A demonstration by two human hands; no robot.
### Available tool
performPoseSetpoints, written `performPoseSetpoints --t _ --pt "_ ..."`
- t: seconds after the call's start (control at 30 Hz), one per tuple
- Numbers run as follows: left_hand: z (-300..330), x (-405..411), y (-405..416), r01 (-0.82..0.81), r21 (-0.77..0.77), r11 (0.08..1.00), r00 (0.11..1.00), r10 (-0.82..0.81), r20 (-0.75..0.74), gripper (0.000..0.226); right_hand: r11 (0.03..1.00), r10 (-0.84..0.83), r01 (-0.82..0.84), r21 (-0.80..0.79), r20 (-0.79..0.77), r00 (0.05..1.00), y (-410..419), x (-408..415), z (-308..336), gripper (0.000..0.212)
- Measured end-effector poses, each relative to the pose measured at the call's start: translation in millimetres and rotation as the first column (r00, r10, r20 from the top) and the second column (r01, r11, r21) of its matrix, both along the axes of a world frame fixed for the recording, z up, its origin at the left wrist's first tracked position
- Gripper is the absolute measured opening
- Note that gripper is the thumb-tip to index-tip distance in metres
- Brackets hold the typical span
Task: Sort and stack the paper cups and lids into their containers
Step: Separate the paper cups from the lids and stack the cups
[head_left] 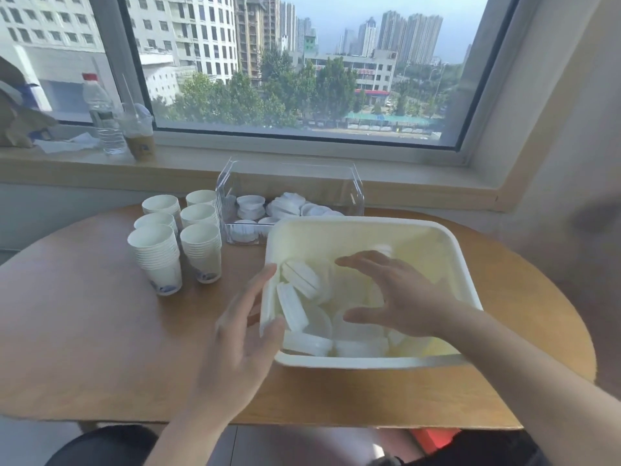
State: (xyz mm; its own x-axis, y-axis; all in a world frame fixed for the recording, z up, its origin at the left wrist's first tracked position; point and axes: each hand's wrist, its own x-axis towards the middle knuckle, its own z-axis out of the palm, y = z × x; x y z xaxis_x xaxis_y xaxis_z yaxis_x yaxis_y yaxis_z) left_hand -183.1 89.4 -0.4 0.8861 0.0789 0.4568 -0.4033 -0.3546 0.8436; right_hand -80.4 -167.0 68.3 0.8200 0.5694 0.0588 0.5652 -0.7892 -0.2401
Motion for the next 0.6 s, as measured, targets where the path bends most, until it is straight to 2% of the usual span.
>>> performPoseSetpoints --t 0.23,0.33,0.4,0.5,0.6 --pt "-2 -14 -19 -0.065 0.138 0.988 0.996 0.056 0.069 0.059 0.998 0.066 -0.066 0.015 -0.035 0.997 33 -14 -15 0.109" --pt "-6 -17 -24 -0.068 0.156 0.985 0.993 0.051 0.106 0.057 0.997 0.076 -0.075 0.025 -0.021 0.997 43 -19 -22 0.111" --pt "-8 -18 -26 -0.078 0.162 0.984 0.99 0.057 0.128 0.056 0.997 0.072 -0.071 0.042 -0.016 0.997 46 -19 -24 0.104" --pt "-9 -18 -28 -0.082 0.157 0.984 0.991 0.063 0.121 0.058 0.991 0.039 -0.04 0.129 0.013 0.999 45 -17 -21 0.077" --pt "-7 -18 -28 -0.092 0.167 0.982 0.989 0.072 0.127 0.057 0.989 -0.073 0.055 0.138 0.127 0.989 31 -13 -15 0.054"
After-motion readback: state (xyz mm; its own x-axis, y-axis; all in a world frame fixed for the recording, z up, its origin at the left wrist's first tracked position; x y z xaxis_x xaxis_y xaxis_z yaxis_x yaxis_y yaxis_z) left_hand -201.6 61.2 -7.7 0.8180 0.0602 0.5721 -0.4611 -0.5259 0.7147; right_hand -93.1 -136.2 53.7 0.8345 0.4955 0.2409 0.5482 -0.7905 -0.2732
